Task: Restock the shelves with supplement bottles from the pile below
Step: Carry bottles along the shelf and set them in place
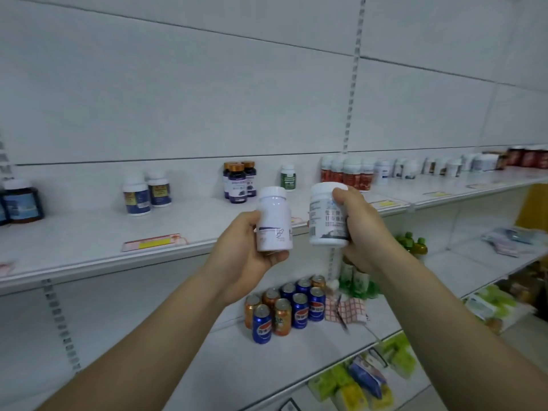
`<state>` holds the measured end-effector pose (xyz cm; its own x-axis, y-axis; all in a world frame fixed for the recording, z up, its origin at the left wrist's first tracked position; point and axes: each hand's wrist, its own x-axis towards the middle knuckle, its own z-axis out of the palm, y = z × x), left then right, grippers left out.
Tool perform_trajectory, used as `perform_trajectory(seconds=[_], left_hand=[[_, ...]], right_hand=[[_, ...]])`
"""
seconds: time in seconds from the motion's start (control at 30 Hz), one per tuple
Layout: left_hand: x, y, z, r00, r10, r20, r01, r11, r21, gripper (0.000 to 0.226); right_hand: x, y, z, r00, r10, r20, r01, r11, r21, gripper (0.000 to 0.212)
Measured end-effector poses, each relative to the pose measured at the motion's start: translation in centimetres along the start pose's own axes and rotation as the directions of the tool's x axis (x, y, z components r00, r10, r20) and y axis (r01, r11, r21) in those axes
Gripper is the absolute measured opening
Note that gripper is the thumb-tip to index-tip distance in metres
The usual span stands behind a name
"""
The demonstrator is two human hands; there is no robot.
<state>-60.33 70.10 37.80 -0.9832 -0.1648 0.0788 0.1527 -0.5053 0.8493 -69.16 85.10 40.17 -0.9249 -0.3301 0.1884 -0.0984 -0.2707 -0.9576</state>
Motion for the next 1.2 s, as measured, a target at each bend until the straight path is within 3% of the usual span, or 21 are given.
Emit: perform_trajectory(seconds=[0.17,0.27,0.4,0.67,0.83,0.97,1.1,1.2], left_hand=[[6.7,-3.1,6.8,0.994,-0.068,0.084,0.047,0.972,0.23,0.017],[11.9,-4.1,10.3,0.984,-0.1,0.146,0.039,0.928,0.371,0.022],[18.4,-4.9,13.3,0.956,-0.127,0.263,-0.033,0.848,0.529,0.029],[29.4,-7.9,17.3,0.904,-0.252,0.346,-0.022,0.78,0.626,0.044],[34.4,-10.7,19.4,0.908,-0.247,0.339,-0.044,0.748,0.662,0.065],[37.6,-12.6,22.0,0.951,-0.154,0.267,-0.086,0.701,0.708,0.057],[40.5,-15.3,24.3,0.989,-0.021,0.145,-0.094,0.662,0.743,0.045],[42.6,-17.0,25.8,0.997,0.044,0.068,-0.08,0.605,0.792,0.048]], right_hand=[[3.3,-0.5,-8.2,0.986,-0.03,-0.163,0.007,0.991,-0.137,0.012],[5.7,-1.2,-12.5,0.969,-0.064,-0.24,0.018,0.981,-0.192,0.021],[9.2,-2.2,-17.2,0.941,-0.121,-0.316,0.046,0.971,-0.235,0.019],[16.3,-3.4,-25.3,0.893,-0.119,-0.433,0.004,0.966,-0.257,0.013],[21.2,-3.5,-30.5,0.906,-0.132,-0.401,-0.001,0.949,-0.315,0.022],[25.6,-3.6,-34.9,0.93,-0.143,-0.338,0.03,0.948,-0.318,0.035],[29.6,-3.5,-39.4,0.975,-0.127,-0.185,0.061,0.943,-0.328,0.025],[32.6,-3.6,-42.0,0.989,-0.105,-0.102,0.059,0.924,-0.379,0.038]])
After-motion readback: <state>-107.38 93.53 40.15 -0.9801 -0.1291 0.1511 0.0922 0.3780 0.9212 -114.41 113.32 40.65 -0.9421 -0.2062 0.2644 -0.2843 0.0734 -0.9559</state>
